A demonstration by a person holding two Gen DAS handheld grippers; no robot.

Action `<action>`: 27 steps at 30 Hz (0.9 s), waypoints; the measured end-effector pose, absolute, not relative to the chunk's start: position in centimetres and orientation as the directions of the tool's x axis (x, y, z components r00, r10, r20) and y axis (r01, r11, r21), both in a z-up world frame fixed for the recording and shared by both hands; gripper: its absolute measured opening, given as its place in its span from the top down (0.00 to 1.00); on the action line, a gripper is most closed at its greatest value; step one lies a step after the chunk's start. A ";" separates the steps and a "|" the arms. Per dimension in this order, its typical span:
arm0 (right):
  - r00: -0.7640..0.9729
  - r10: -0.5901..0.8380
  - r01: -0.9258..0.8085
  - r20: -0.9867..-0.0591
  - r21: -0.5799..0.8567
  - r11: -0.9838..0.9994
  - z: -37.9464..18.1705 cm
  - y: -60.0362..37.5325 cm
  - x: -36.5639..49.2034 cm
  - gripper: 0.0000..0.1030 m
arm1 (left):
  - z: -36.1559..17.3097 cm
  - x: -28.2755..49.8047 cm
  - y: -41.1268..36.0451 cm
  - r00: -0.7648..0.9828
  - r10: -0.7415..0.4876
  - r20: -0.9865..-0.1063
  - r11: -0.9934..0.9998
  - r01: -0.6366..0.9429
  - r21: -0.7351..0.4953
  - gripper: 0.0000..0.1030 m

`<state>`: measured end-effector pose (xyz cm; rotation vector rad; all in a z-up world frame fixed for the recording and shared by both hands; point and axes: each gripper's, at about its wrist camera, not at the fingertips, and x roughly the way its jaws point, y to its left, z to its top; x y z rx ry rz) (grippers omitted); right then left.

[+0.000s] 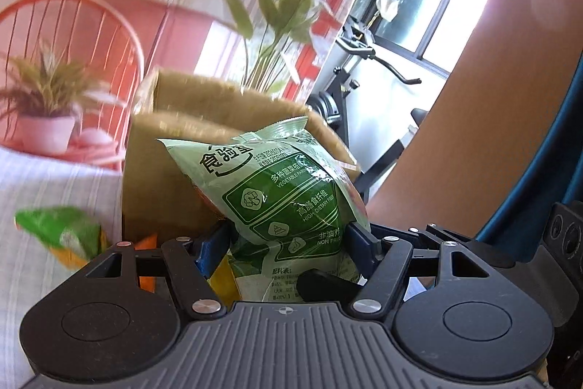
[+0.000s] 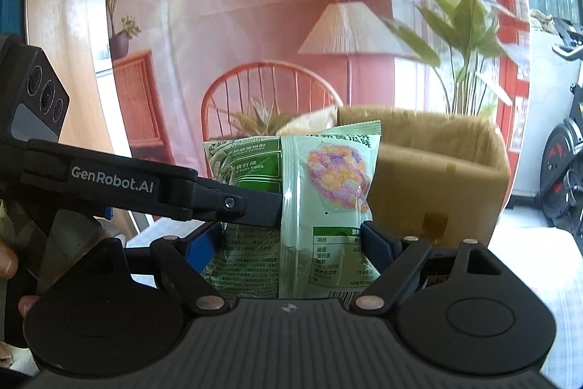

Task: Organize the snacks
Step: 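Lift the white-green snack bag with the left tool toward the box, then open the left tool to drop the bag into the box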

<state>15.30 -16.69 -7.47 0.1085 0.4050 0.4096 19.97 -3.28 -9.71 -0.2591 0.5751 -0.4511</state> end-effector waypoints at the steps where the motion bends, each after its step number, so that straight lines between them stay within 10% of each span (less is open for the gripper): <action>1: 0.840 0.409 -0.366 -0.355 0.185 0.912 -7.1 -16.9 15.7 0.18 | -9.3 20.3 -3.4 0.749 -0.476 -0.461 0.873 0.338 -0.352 0.30; 27: 0.826 0.402 -0.258 -0.394 0.369 0.893 -3.7 -25.5 35.7 0.18 | -4.8 40.0 -8.3 0.686 -0.406 -0.603 0.913 0.279 -0.297 0.31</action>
